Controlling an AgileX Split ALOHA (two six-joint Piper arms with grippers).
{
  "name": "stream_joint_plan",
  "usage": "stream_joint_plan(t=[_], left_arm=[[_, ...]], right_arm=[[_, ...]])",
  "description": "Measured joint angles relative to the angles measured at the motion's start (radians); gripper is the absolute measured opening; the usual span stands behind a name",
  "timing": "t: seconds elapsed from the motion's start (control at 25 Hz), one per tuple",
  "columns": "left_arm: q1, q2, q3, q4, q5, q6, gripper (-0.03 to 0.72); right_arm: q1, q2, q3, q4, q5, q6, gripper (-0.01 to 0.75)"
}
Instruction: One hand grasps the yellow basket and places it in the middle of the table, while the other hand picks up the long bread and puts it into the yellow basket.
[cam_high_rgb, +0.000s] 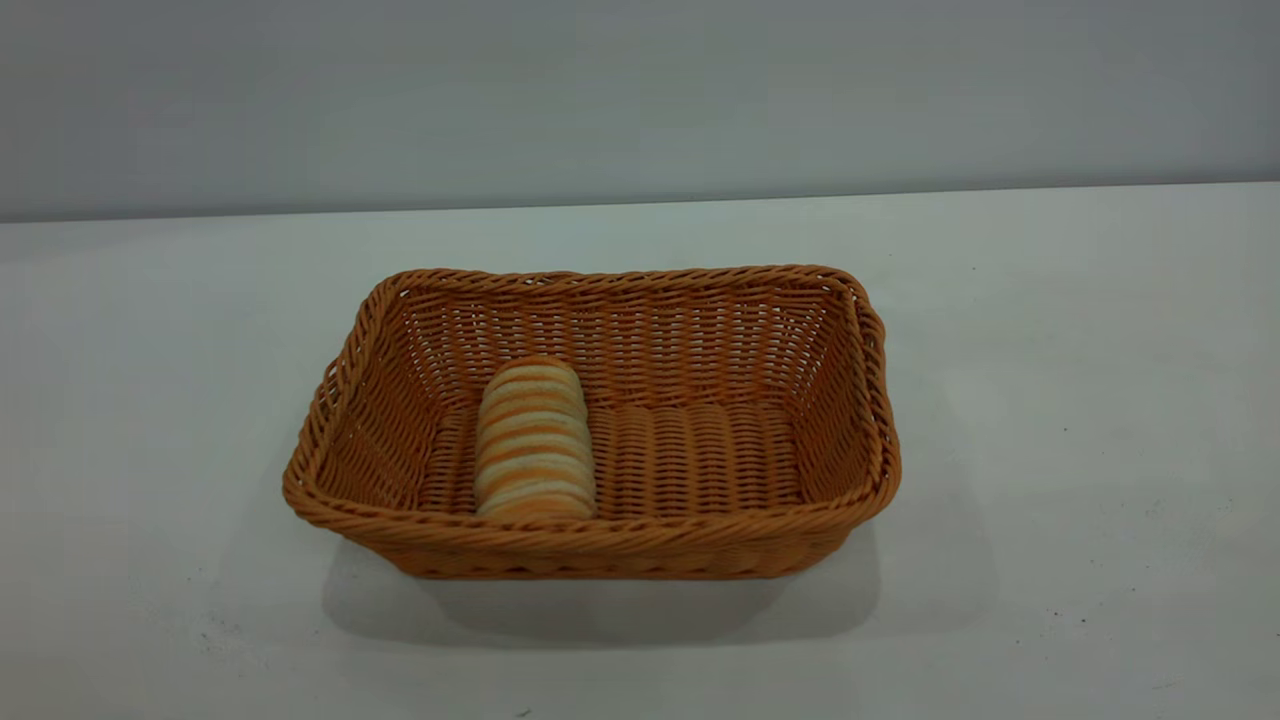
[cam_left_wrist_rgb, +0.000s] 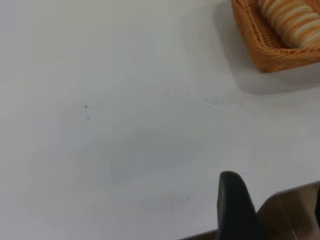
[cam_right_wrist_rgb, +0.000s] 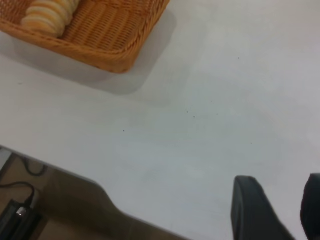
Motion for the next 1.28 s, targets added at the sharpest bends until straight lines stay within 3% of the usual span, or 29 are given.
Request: stream_joint_plan(t=[0.92,1.28], left_arm=[[0.001,-0.011,0.000,0.000,-0.002,0.007,0.451],[0.202,-0.023,0.000,-0.003,-0.002,0.007,0.451]], right_arm=[[-0.002,0.000,0.000,0.000,0.000,0.001,0.235],[-0.203,0.000,0.000,0.001,0.000,0.001,0.238]])
